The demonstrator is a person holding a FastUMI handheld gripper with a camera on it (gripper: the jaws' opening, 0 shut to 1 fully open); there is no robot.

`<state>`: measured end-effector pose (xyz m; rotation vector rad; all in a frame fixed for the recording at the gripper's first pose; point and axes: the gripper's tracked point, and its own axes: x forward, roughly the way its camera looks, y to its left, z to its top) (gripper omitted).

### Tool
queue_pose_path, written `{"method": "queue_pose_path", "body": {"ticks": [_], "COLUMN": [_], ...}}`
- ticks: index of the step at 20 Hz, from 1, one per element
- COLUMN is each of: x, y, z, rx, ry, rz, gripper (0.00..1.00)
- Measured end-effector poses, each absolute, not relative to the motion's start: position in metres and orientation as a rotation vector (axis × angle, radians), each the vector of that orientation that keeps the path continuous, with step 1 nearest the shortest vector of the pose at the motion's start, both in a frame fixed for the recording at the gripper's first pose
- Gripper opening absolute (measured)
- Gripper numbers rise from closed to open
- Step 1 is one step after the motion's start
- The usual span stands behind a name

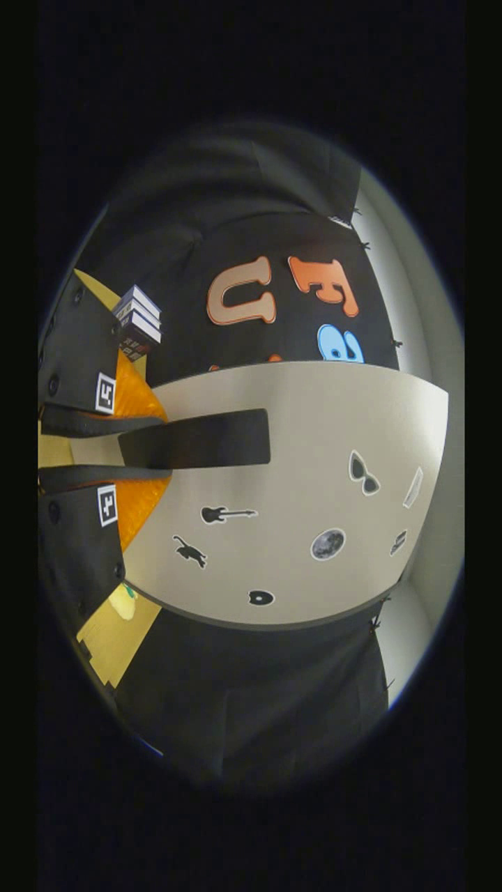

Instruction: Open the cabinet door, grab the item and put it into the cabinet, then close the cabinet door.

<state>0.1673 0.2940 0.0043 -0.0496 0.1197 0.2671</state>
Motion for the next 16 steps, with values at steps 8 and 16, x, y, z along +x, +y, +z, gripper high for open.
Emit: {"method": "queue_pose_path", "body": {"ticks": [8, 16], "x": [0.149, 0.14], "y": [0.267, 0.246], "z": [0.007, 0.007], "rx": [-0.039, -0.011], "ry": [0.096, 0.098], "rz": [0.248, 0.217], "gripper": [0.17, 0.16]}}
